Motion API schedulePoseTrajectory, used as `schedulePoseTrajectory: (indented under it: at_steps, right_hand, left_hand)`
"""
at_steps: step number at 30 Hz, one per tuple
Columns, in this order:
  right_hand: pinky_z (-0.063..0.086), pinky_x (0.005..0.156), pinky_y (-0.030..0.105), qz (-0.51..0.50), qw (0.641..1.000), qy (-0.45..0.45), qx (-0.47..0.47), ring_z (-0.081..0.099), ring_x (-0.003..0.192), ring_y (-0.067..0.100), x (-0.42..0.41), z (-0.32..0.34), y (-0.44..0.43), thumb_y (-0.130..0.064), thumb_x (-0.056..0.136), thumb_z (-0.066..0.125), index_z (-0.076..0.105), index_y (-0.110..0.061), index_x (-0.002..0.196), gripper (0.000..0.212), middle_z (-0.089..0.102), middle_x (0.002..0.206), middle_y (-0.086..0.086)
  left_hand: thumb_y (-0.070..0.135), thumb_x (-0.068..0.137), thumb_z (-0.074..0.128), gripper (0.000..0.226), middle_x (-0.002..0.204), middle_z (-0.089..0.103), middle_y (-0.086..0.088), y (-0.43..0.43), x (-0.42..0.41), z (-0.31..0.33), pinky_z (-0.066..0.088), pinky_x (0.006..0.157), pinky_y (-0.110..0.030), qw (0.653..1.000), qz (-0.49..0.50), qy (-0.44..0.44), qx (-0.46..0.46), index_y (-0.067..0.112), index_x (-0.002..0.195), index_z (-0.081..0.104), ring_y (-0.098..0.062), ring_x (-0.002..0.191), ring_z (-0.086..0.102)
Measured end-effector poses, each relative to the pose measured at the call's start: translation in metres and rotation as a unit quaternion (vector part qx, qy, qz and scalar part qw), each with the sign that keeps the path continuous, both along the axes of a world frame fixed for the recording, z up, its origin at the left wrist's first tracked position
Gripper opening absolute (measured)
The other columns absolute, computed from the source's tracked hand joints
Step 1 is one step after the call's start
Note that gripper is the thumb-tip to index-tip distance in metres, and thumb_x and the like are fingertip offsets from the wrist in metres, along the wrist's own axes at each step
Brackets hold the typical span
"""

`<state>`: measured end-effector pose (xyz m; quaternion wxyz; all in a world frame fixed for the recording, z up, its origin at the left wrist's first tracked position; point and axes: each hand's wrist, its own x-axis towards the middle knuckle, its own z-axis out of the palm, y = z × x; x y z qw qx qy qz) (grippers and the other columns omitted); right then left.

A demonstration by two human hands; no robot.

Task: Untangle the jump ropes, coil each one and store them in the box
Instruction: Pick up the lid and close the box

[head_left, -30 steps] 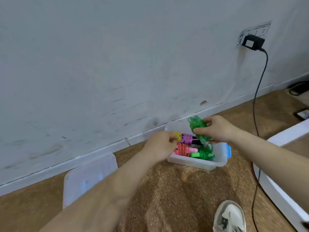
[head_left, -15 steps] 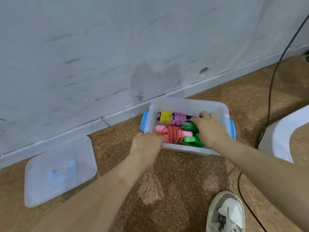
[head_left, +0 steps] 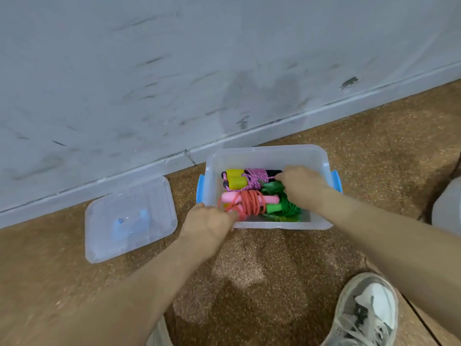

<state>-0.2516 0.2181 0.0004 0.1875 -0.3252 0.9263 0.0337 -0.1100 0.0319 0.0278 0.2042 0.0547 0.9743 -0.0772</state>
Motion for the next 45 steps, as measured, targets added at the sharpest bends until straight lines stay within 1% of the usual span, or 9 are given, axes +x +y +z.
schedulePoseTrajectory:
  at_steps: [5, 10, 16, 22, 26, 31, 37, 41, 45]
  right_hand:
    - [0.049, 0.084, 0.038, -0.003, 0.993, -0.103, -0.055, 0.058, 0.105, 0.028, 0.012, 0.021, -0.016, -0.030, 0.094, 0.054, 0.039, -0.022, 0.142, 0.051, 0.059, 0.118, 0.009]
    - [0.045, 0.088, 0.030, -0.014, 0.975, -0.147, -0.164, 0.057, 0.109, 0.025, 0.041, 0.045, -0.075, -0.022, 0.094, 0.051, 0.058, -0.020, 0.129, 0.035, 0.062, 0.124, 0.006]
    - [0.055, 0.088, 0.036, -0.181, 0.799, -0.462, -0.340, 0.067, 0.087, 0.018, 0.084, 0.066, -0.173, -0.007, 0.095, 0.052, 0.060, -0.012, 0.120, 0.026, 0.067, 0.106, 0.012]
    - [0.040, 0.105, 0.038, 0.086, 0.935, -0.319, -0.124, 0.047, 0.126, 0.031, 0.147, 0.026, -0.247, -0.014, 0.095, 0.044, 0.046, -0.006, 0.135, 0.041, 0.048, 0.137, 0.014]
    - [0.043, 0.103, 0.038, 0.036, 0.942, -0.329, -0.054, 0.042, 0.129, 0.035, 0.169, -0.014, -0.268, -0.017, 0.095, 0.044, 0.022, -0.014, 0.147, 0.057, 0.028, 0.148, 0.014]
    - [0.046, 0.099, 0.032, -0.084, 0.936, -0.337, -0.055, 0.046, 0.127, 0.029, 0.168, -0.045, -0.278, -0.014, 0.097, 0.045, 0.018, -0.016, 0.151, 0.061, 0.029, 0.153, 0.011]
    - [0.040, 0.107, 0.037, -0.002, 0.960, -0.278, -0.018, 0.036, 0.136, 0.032, 0.165, -0.047, -0.280, -0.012, 0.095, 0.049, 0.020, -0.016, 0.152, 0.064, 0.023, 0.155, 0.011]
    - [0.033, 0.112, 0.039, 0.058, 0.974, -0.210, -0.055, 0.029, 0.137, 0.034, 0.164, -0.032, -0.273, -0.011, 0.090, 0.056, 0.030, -0.015, 0.147, 0.062, 0.026, 0.151, 0.009]
    - [0.033, 0.106, 0.033, 0.095, 0.969, -0.148, -0.176, 0.040, 0.126, 0.027, 0.152, 0.008, -0.262, -0.016, 0.090, 0.059, 0.058, -0.018, 0.123, 0.033, 0.051, 0.130, 0.007]
  left_hand:
    - [0.013, 0.090, 0.050, 0.033, 0.104, 0.067, -0.002, -0.019, 0.011, 0.008, 0.042, 0.085, -0.034, 1.000, -0.008, -0.022, -0.020, 0.029, 0.120, 0.046, -0.030, 0.096, 0.065]
    - [0.031, 0.093, 0.052, 0.021, 0.109, 0.065, -0.002, -0.048, 0.028, 0.009, 0.045, 0.081, -0.033, 0.991, 0.060, -0.034, 0.117, 0.027, 0.113, 0.056, -0.026, 0.103, 0.061]
    - [0.005, 0.088, 0.048, 0.028, 0.099, 0.068, 0.005, -0.115, 0.067, -0.003, 0.042, 0.078, -0.023, 0.868, 0.361, 0.160, 0.301, 0.019, 0.100, 0.069, -0.014, 0.091, 0.059]
    - [0.020, 0.090, 0.054, 0.021, 0.109, 0.068, -0.002, -0.173, 0.123, -0.044, 0.046, 0.084, -0.028, 0.866, 0.449, 0.056, 0.213, 0.019, 0.106, 0.067, -0.021, 0.102, 0.061]
    - [0.020, 0.089, 0.054, 0.040, 0.124, 0.057, -0.009, -0.192, 0.134, -0.074, 0.044, 0.094, -0.034, 0.878, 0.439, 0.008, 0.192, 0.017, 0.129, 0.056, -0.028, 0.115, 0.054]
    - [0.017, 0.084, 0.058, 0.039, 0.108, 0.055, -0.005, -0.210, 0.139, -0.106, 0.051, 0.081, -0.041, 0.917, 0.369, -0.032, 0.151, 0.026, 0.121, 0.053, -0.027, 0.106, 0.052]
    - [0.011, 0.081, 0.058, 0.018, 0.098, 0.065, -0.001, -0.218, 0.126, -0.108, 0.034, 0.086, -0.036, 0.969, 0.245, -0.027, -0.021, 0.024, 0.093, 0.060, -0.023, 0.101, 0.055]
    - [0.012, 0.081, 0.059, 0.013, 0.098, 0.060, -0.001, -0.240, 0.129, -0.071, 0.036, 0.077, -0.031, 0.962, 0.251, 0.003, 0.105, 0.021, 0.091, 0.059, -0.023, 0.102, 0.052]
    - [-0.001, 0.085, 0.054, 0.022, 0.080, 0.059, 0.003, -0.266, 0.122, 0.005, 0.037, 0.052, -0.016, 0.860, 0.417, -0.017, 0.294, 0.019, 0.086, 0.062, -0.016, 0.068, 0.056]
